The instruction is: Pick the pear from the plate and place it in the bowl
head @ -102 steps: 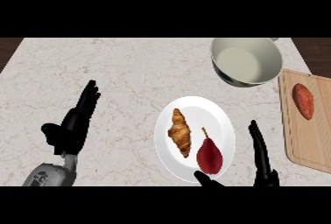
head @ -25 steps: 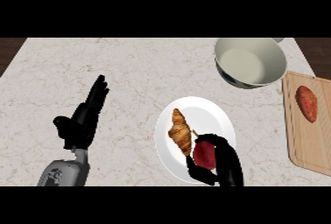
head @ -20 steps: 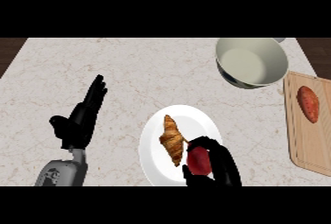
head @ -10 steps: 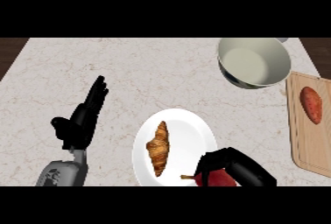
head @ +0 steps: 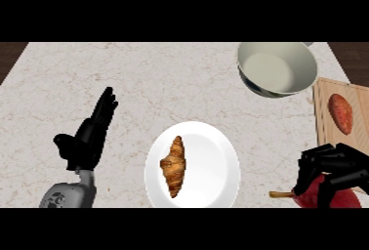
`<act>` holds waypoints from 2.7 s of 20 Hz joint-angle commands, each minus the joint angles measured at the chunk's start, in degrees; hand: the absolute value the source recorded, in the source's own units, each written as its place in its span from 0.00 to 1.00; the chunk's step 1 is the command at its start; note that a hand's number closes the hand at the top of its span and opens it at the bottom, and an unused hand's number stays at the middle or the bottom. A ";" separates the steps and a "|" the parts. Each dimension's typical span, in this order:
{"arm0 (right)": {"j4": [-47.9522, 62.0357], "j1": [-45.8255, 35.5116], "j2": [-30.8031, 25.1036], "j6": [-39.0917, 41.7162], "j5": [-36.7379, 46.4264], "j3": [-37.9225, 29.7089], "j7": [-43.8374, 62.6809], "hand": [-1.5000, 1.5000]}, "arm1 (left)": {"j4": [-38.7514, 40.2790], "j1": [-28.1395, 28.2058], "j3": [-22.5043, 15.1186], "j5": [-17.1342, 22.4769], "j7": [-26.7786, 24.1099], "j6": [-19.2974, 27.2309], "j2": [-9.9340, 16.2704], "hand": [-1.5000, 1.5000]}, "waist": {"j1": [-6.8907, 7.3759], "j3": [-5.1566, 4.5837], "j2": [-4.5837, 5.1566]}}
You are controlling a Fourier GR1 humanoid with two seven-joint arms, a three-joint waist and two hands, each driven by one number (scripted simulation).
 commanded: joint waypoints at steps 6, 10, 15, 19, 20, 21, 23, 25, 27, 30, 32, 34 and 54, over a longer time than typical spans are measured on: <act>-9.43 -7.82 -6.35 -0.62 -13.43 -14.38 20.25 1.00 | 0.03 -1.02 0.61 -0.17 1.04 -0.30 0.10 0.50 | 0.73 -0.09 0.11; -9.19 -14.26 -6.76 -2.17 -19.05 -16.82 29.37 1.00 | 0.00 0.96 1.23 0.84 -1.20 -2.29 0.82 0.50 | 0.90 -0.08 0.07; -0.24 -26.47 -6.47 -4.56 -16.07 -14.72 35.82 1.00 | -3.71 -1.20 1.10 0.39 3.94 -1.20 0.58 0.50 | 1.56 -0.05 0.14; 10.32 -31.95 -6.07 -0.09 -16.05 -15.61 34.26 1.00 | -0.30 0.94 -0.77 -1.65 -0.97 -0.37 -1.60 0.50 | 1.44 -0.03 0.23; 7.51 -32.46 -1.32 -4.48 -8.41 -9.80 35.03 1.00 | 2.98 -0.47 0.16 -1.44 -3.42 -0.64 -1.76 0.50 | 1.33 -0.05 0.26; 13.57 -36.66 -4.43 -3.24 -5.85 -10.39 33.80 1.00 | 0.88 -2.09 0.99 -0.13 0.68 -1.98 -0.09 0.50 | 2.09 -0.05 0.42; 17.16 -39.40 -3.16 -4.97 1.46 -7.52 31.37 1.00 | 2.61 -3.46 0.57 -0.86 -0.60 -1.37 -0.96 0.50 | 2.33 -0.06 0.59; 20.06 -40.34 -2.03 -6.87 7.98 -5.14 28.62 1.00 | -1.23 -2.03 -0.25 -1.04 1.16 -1.62 -0.54 0.50 | 2.69 -0.03 0.53; 23.88 -40.61 -2.76 -7.53 13.88 -3.72 23.64 1.00 | 2.70 -2.54 1.30 -0.17 -1.50 -2.49 -0.05 0.50 | 2.58 -0.04 0.78; 33.93 -42.47 -0.40 -11.63 20.12 -2.99 15.44 1.00 | 0.88 -1.04 1.69 1.13 -0.80 -3.94 0.73 0.50 | 2.86 -0.01 0.80; 42.68 -46.67 1.85 -13.23 22.84 -1.87 13.96 1.00 | -0.66 -1.29 -0.32 -0.50 1.07 -2.26 -1.00 0.50 | 3.16 0.00 0.84; 48.50 -49.17 3.51 -13.96 24.08 -2.49 11.72 1.00 | 1.25 -1.81 0.54 -0.75 -0.34 -1.49 -1.41 0.50 | 2.55 -0.01 0.72; 94.57 -58.43 6.75 -10.07 32.62 -4.00 -17.03 0.00 | 1.78 -3.25 1.00 -0.11 -0.64 -3.44 -0.73 0.50 | 4.42 0.13 1.71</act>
